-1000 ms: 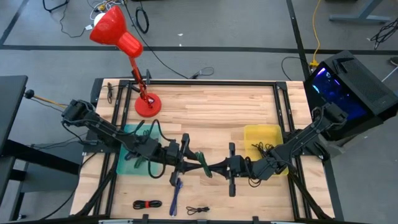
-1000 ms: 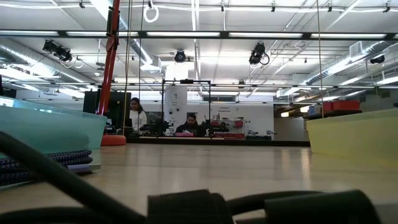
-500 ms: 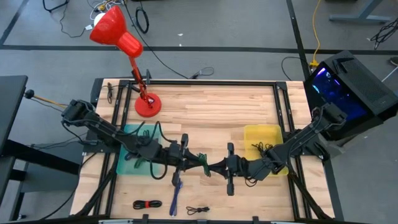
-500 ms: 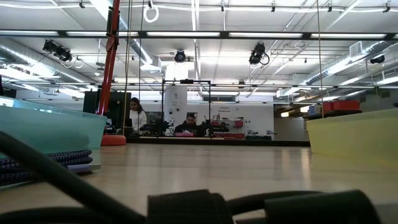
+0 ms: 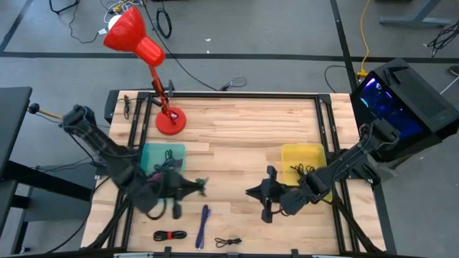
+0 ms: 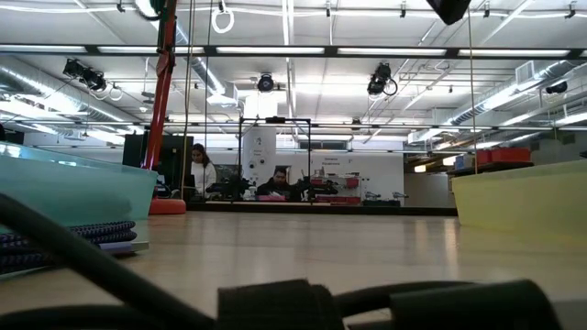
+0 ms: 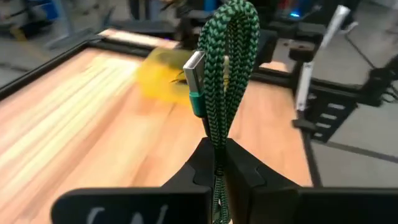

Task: Pick & Place USB Port
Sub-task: Put the green charger cable into the green bin, then adjust the green bin

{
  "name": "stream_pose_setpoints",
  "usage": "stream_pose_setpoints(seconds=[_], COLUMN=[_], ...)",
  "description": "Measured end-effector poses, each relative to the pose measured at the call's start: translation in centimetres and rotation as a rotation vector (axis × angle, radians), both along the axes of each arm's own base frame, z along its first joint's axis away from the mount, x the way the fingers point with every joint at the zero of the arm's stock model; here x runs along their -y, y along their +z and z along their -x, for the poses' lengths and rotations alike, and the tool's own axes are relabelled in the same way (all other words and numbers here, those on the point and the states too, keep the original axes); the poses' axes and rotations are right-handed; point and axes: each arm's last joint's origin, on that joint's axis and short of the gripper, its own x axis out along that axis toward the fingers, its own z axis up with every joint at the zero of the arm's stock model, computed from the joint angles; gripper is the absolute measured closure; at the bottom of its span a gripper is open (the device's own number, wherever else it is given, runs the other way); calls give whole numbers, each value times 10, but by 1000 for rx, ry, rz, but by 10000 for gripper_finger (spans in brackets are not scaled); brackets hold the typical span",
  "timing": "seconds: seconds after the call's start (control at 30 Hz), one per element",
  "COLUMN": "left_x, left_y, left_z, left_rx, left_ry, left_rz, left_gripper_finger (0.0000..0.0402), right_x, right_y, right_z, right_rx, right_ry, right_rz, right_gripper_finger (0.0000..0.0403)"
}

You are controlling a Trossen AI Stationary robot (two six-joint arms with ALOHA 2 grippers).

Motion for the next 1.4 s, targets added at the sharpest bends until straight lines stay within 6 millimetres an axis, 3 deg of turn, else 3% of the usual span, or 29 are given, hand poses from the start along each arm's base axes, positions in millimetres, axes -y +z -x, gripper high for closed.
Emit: stream_pose_setpoints(seconds=[0.17, 0.4, 0.6, 0.93, 1.17, 1.4], left_x=[0, -25, -42, -49, -53, -54], left_y=[-4, -28, -37, -60, -78, -78], left_z=[44, 83, 100, 106, 112, 109], left_rx=[-54, -274, -509, -649, -725, -645], left_ry=[65, 294, 538, 678, 714, 659], left_rz=[36, 199, 317, 372, 344, 273], left_gripper_finger=[387, 387, 387, 386, 292, 220], right_x=[0, 0, 0, 0, 0, 0], right_y=[-1, 0, 0, 0, 0, 0], right_z=[1, 0, 0, 0, 0, 0], right_rx=[-5, 1, 0, 0, 3, 5], right_ry=[-12, -20, -19, -21, -19, -19], right_rz=[-34, -53, -49, -51, -47, -49], right_gripper_finger=[367, 366, 366, 366, 365, 365])
